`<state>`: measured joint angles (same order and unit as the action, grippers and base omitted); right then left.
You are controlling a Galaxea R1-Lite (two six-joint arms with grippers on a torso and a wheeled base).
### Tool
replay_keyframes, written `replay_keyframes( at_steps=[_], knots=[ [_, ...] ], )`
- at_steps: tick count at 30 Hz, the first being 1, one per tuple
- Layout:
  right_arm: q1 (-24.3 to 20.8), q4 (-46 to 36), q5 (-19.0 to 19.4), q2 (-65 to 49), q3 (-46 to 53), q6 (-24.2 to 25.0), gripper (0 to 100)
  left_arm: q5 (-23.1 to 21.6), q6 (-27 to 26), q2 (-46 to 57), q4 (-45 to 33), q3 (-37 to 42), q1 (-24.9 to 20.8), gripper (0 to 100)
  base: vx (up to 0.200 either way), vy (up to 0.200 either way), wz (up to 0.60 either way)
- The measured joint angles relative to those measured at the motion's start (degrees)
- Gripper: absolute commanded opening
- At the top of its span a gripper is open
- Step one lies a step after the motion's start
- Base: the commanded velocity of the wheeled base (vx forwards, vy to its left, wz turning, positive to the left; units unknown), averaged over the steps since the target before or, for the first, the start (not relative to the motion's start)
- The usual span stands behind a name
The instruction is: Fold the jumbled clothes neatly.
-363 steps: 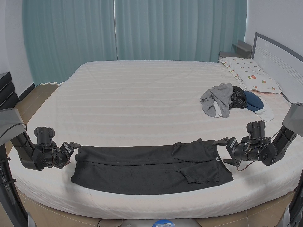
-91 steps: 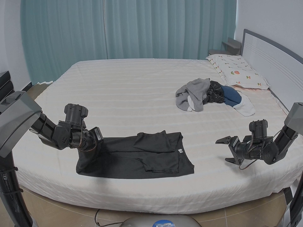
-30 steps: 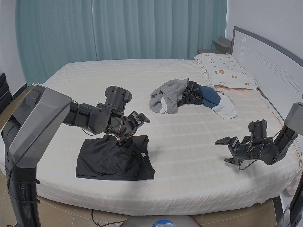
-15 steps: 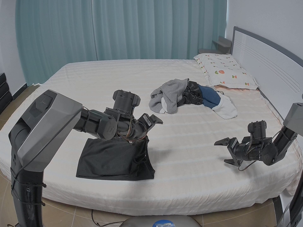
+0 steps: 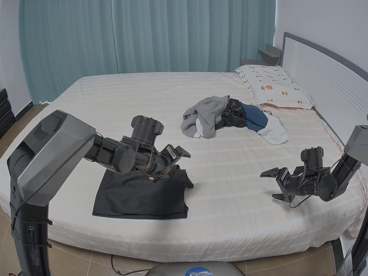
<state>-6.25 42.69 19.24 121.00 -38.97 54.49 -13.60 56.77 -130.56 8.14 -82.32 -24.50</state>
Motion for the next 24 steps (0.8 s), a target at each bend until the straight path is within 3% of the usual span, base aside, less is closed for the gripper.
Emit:
replay_keyframes(
  at_steps=[12,19,24],
  knots=[
    [-1.76,0.09,-0.06,-0.11,0.06,-0.02,100,-2.13,0.34,6.34,2.39,10.58,7.47,100,0.0,0.0,0.0],
    [-4.07,0.06,-0.33,-0.06,-0.83,0.02,100,-2.82,0.89,8.7,7.01,19.57,12.57,100,0.0,0.2,0.0],
    [-5.99,-0.11,-0.68,0.0,-1.97,0.0,100,-4.4,1.74,9.42,14.49,25.91,16.07,100,0.0,0.2,0.0]
  ],
)
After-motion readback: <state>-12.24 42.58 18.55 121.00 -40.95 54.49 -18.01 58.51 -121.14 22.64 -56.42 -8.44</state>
